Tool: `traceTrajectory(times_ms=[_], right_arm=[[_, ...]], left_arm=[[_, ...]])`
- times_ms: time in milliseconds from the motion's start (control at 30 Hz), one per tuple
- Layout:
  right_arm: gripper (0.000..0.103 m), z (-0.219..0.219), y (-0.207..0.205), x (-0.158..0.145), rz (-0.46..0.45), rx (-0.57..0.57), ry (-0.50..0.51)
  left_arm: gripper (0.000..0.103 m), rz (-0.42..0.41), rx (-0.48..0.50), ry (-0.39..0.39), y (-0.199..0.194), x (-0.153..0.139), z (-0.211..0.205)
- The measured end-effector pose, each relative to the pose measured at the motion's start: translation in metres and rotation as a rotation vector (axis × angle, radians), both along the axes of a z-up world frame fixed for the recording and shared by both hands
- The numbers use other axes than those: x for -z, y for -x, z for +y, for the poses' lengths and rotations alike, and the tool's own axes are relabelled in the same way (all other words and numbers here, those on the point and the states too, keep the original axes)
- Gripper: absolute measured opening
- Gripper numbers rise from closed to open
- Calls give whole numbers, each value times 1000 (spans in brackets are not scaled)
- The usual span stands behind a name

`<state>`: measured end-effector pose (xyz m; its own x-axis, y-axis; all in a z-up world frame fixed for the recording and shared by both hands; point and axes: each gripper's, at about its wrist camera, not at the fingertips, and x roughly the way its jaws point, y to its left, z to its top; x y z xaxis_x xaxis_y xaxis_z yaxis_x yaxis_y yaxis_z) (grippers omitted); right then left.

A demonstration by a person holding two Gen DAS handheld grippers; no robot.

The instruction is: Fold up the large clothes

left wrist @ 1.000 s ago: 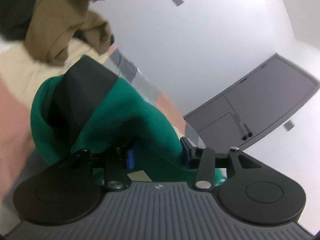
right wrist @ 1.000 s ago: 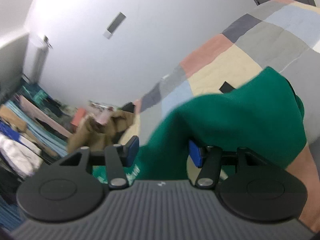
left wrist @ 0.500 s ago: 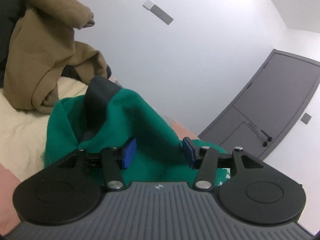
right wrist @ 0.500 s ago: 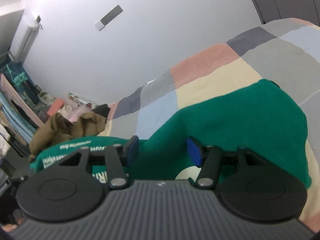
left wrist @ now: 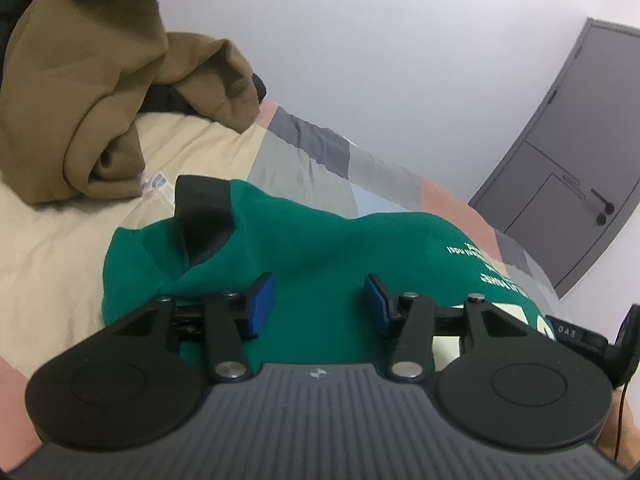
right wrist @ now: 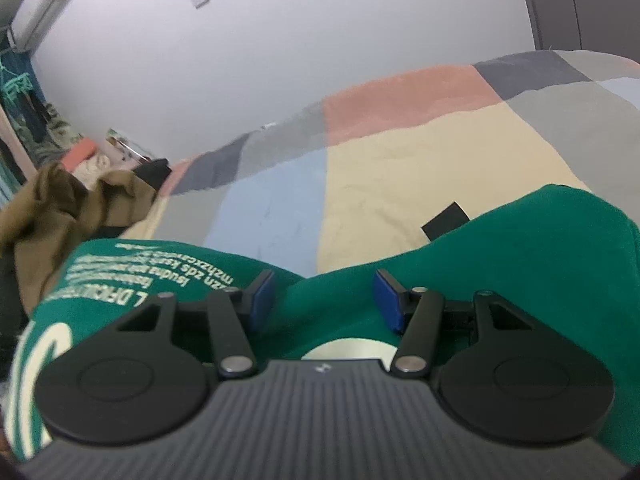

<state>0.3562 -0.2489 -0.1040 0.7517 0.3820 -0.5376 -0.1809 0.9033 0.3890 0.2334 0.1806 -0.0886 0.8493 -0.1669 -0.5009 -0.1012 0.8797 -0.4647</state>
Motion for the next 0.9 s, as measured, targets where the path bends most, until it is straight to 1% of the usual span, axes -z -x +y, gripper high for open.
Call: traceTrajectory(times_ms=[67, 200, 233, 333, 400, 433, 467, 533, 600, 633, 700, 733, 800, 900], right_arm=[[56, -1, 1, -2, 2, 4, -4], [56, -13, 18, -19, 11, 8, -41], [56, -15, 23, -23, 16, 13, -51], [56, -24, 50, -41, 36, 19, -81], [56, -32, 75, -50, 63, 19, -122], [56, -36, 85, -52, 78, 22, -150], [57, -40, 96, -54, 96, 28, -190], [63, -48, 117, -53, 143, 47, -272], [65, -53, 134, -47, 201, 64, -327], [69, -55, 140, -42, 229, 69, -344], [70, -61, 151, -31, 278, 78, -380], [72, -64, 153, -26, 302, 91, -394], [72, -72, 151, -9, 377, 148, -449], [72, -82, 138, 10, 445, 210, -529]], left_arm=[[58, -9, 0, 6, 6, -5, 0], [72, -35, -15, 69, 32, -23, 2], [73, -43, -18, 79, 41, -28, 2], [76, -57, -27, 97, 74, -42, 1], [80, -53, -36, 145, 98, -45, 1], [80, -40, -40, 179, 110, -44, 2], [80, -20, -48, 210, 120, -43, 2], [80, 14, -65, 259, 133, -37, 3], [80, 58, -76, 304, 138, -29, 5], [80, 81, -83, 330, 140, -23, 6], [80, 120, -100, 417, 139, -9, 10], [80, 134, -102, 472, 137, 0, 14], [80, 150, -117, 567, 133, 15, 20], [78, 141, -145, 648, 122, 29, 29]])
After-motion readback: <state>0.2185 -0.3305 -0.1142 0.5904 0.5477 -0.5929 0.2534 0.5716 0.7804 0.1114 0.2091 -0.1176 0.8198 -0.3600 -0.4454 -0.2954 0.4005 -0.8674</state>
